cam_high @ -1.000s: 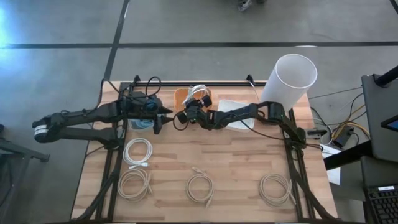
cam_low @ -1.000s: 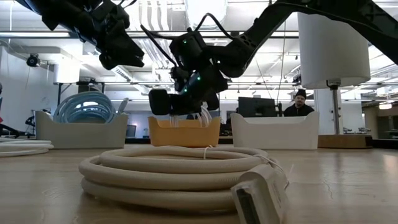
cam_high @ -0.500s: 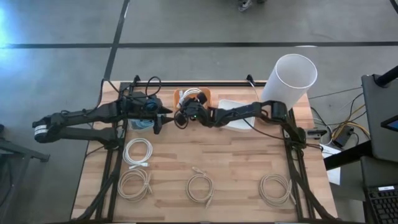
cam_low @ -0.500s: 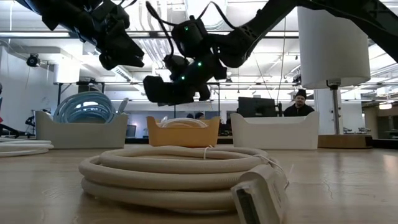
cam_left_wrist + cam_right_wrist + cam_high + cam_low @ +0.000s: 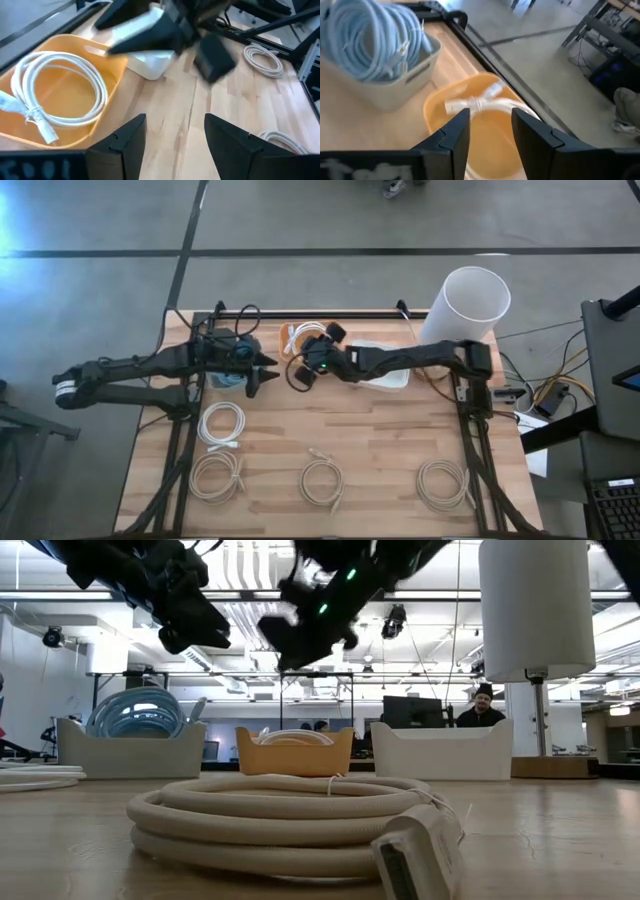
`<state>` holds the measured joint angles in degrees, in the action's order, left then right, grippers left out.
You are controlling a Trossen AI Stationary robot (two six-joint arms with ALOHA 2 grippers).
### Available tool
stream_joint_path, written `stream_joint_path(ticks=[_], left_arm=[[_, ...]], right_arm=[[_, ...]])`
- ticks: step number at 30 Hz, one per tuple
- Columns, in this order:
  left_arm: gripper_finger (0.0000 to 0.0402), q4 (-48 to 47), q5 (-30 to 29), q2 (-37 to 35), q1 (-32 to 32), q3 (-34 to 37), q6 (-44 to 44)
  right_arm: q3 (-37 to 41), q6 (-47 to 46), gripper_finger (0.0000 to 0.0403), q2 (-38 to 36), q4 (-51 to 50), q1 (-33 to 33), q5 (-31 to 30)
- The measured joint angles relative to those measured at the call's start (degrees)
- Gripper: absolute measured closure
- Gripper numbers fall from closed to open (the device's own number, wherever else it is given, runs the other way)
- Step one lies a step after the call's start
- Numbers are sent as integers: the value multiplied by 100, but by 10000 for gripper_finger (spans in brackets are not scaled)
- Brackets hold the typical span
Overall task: Sort HDMI cables
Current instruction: Put the white hdmi cable into the orange bin
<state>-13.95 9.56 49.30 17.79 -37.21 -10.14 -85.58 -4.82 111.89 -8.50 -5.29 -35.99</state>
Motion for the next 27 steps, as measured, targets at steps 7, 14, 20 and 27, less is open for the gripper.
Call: stream_joint_path(ticks=[7,14,20,27], left_arm=[[200,-50,0,15,-661,0,97],[200,-1133,-241,15,-1407,0,334],[200,-2913,-1104,79,-1716,2,-476],[200,-3764,-1117,337,-1898,232,-2007]], right_arm=[[1033,-461,275,-1258,-463,410,-13],[2787,-1430,282,-2226,528,944,-7],[3668,-1671,278,-2411,1606,1182,5],[3851,-1775,284,-2366,1952,1191,5]])
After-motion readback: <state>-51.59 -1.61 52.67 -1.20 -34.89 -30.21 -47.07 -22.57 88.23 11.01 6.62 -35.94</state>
